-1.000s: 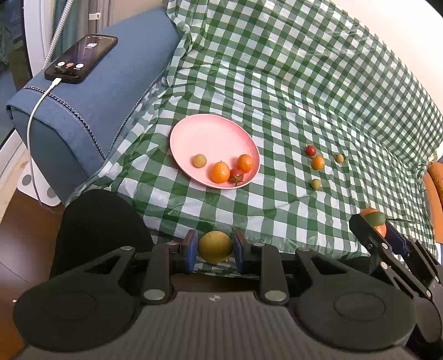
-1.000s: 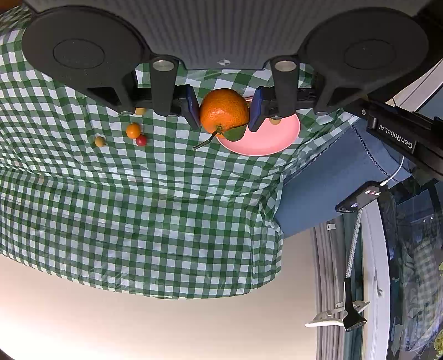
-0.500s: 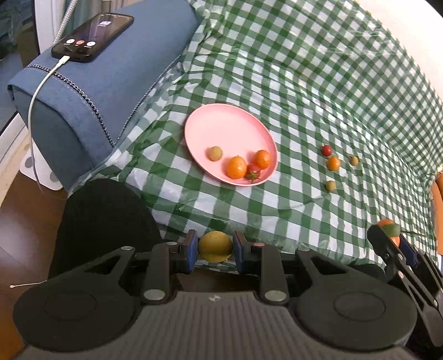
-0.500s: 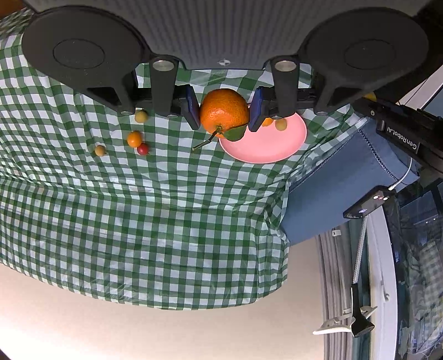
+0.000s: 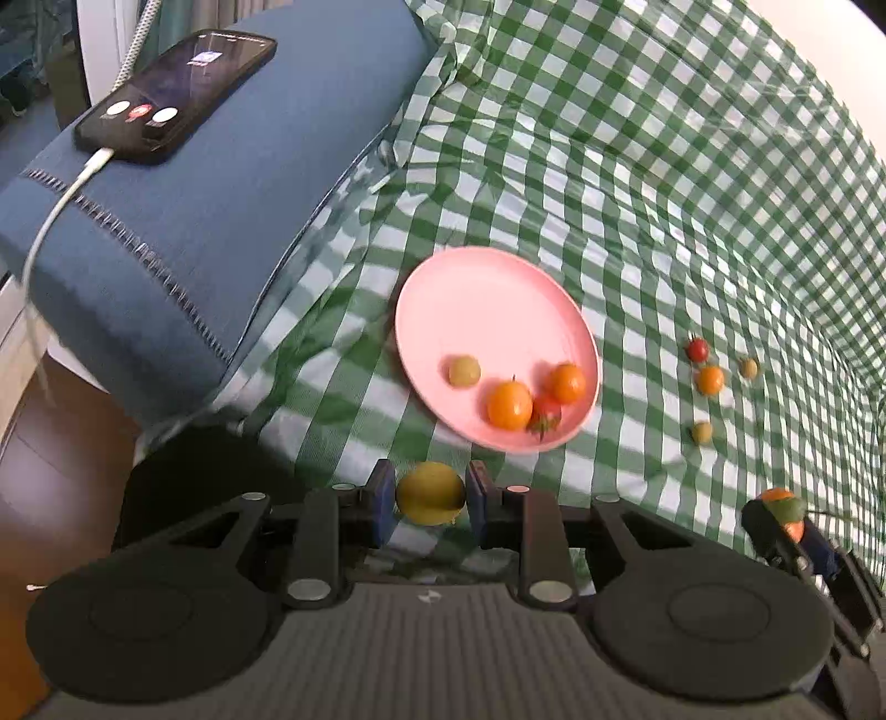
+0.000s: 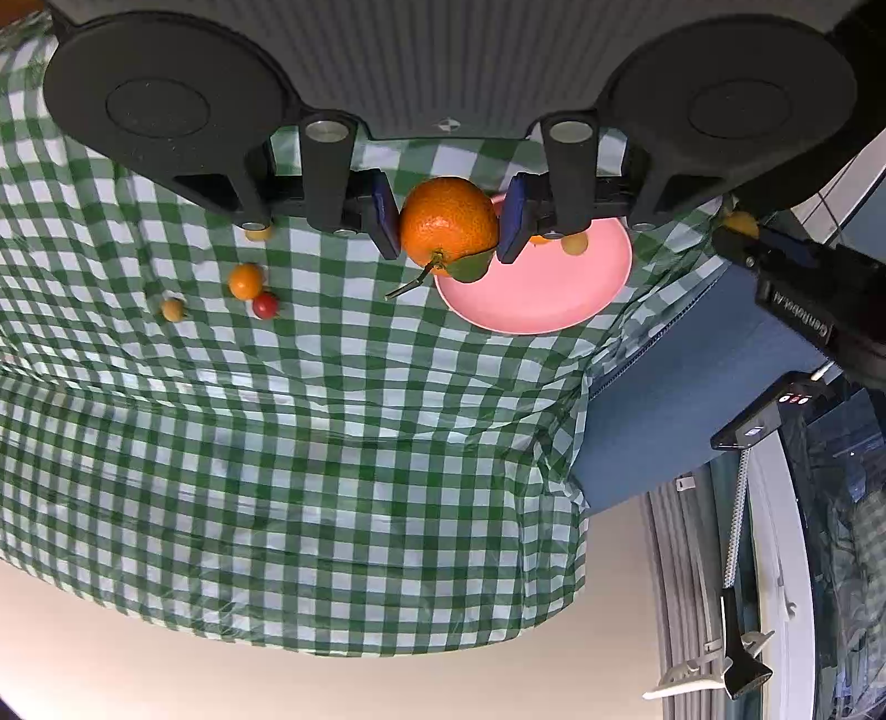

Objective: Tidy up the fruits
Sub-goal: 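Carry the mandarin and yellow tomato over the pink plate and open both grippers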

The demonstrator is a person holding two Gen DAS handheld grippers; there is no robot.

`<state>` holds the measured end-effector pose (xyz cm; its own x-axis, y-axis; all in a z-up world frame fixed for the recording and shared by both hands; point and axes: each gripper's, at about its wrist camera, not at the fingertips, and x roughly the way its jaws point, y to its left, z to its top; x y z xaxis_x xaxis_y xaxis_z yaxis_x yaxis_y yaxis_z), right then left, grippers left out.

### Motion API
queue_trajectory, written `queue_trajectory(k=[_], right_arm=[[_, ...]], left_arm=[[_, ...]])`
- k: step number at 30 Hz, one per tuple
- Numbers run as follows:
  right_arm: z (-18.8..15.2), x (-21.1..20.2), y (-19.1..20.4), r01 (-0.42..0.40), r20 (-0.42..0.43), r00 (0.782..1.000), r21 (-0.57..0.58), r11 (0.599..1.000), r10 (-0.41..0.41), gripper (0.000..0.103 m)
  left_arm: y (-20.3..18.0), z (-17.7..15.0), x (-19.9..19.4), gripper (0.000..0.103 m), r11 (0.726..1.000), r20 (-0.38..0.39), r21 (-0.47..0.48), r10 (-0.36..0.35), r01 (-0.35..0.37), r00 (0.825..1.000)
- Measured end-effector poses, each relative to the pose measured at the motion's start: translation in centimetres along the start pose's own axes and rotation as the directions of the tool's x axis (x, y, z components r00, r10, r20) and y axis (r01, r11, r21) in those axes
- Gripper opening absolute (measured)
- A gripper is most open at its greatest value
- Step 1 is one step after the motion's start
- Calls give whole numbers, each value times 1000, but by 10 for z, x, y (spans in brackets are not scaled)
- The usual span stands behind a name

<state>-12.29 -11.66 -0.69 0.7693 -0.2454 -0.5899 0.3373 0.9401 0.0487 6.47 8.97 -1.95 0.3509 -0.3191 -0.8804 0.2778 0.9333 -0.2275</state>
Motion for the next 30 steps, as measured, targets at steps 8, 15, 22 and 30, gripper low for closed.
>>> queue_trajectory(k=[8,15,22,30], right_arm=[[20,60,18,-39,-34,999,-7,999,39,39],[28,118,33,-50,-71,996,-31,998,47,39],[25,171,50,-61,-101,994,-100,993,51,39],[13,209,48,-76,-150,987,-138,988,55,39]], left_arm=[[-14,48,42,30,1000,-31,-20,2,-3,1000],[-26,78,92,30,1000,-74,-17,18,-19,997],[-30,98,141,30,998,-111,-5,56,-57,992],[-33,104,181,30,995,-152,28,101,-98,983]])
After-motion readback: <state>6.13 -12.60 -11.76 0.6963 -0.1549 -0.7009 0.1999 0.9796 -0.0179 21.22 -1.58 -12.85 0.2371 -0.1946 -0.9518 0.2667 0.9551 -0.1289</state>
